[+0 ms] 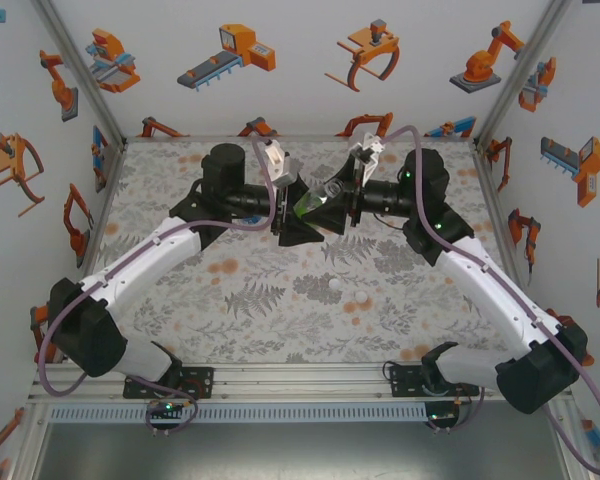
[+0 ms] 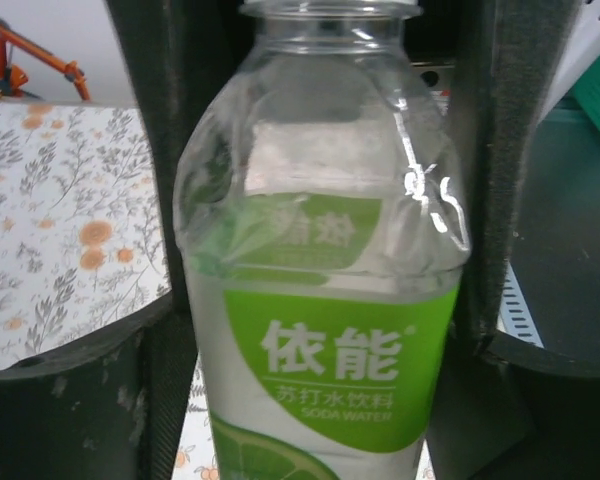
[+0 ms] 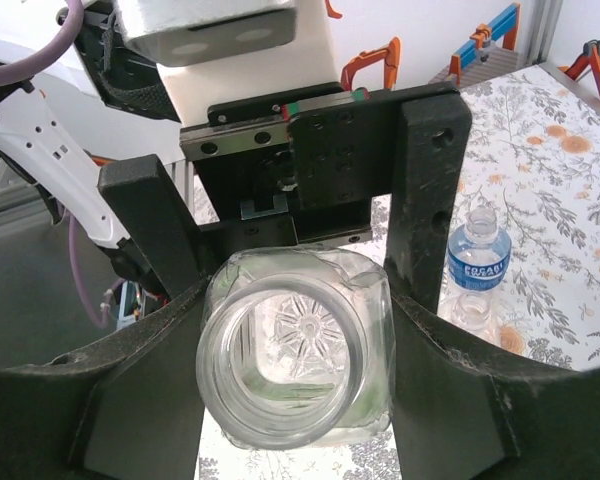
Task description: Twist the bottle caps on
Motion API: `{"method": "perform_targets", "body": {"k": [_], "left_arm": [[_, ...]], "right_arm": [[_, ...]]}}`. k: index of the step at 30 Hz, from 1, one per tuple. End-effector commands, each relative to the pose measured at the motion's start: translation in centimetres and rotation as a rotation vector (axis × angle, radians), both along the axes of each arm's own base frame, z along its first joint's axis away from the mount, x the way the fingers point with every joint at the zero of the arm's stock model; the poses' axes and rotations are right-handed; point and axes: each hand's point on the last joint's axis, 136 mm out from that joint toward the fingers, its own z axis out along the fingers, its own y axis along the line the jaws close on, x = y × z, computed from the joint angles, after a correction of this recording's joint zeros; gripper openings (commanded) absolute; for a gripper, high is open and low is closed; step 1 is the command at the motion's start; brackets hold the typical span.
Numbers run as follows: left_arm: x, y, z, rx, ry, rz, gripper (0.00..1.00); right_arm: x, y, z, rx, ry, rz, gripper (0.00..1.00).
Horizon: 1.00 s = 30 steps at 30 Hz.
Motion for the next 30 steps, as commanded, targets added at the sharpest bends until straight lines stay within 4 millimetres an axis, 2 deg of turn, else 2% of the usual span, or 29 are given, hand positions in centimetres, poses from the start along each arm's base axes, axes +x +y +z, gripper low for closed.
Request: {"method": "perform_targets", "body": {"k": [1, 12, 13, 16, 18, 20, 23, 27, 30], "left_arm": [[-1.0, -0.5, 1.6, -0.032, -0.028, -0.052, 0.66], [-1.3, -0.4, 1.1, -0.02, -0.026, -0.059, 0.46], [-1.3, -0.3, 0.9, -0.016, -0.03, -0.058, 0.44], [-1.0, -0.1, 0.5, 0.008, -0.048, -0.023, 0.4], [-0.2, 0.3, 0.1, 0.03, -0.072, 0.035, 0.34], [0.9, 0.8, -0.2, 0.057, -0.097, 0.114, 0.32], [2.6, 2.1, -0.2, 0.093, -0.104, 0.209, 0.28], [5.2, 4.3, 0.3, 0.106, -0.071, 0.314, 0.15], [7.8, 6.4, 0.7, 0.121, -0.026, 0.441, 0.05]], "right_arm": [[-1.3, -0.2, 1.9, 0.044, -0.053, 0.036, 0.27], [-1.2, -0.3, 1.6, 0.044, -0.053, 0.031, 0.27], [-1.1, -0.3, 1.6, 0.043, -0.055, 0.023, 0.31], [-0.3, -0.6, 1.6, 0.039, -0.053, -0.043, 0.63], [0.2, -1.1, 1.7, 0.022, -0.062, -0.095, 0.78], [0.5, -1.5, 1.7, -0.002, -0.068, -0.141, 0.84], [1.0, -2.1, 1.6, -0.033, -0.071, -0.198, 0.86], [2.0, -2.8, 0.7, -0.075, -0.032, -0.277, 0.86], [2.8, -3.2, -0.8, -0.125, 0.031, -0.325, 0.85]]}}
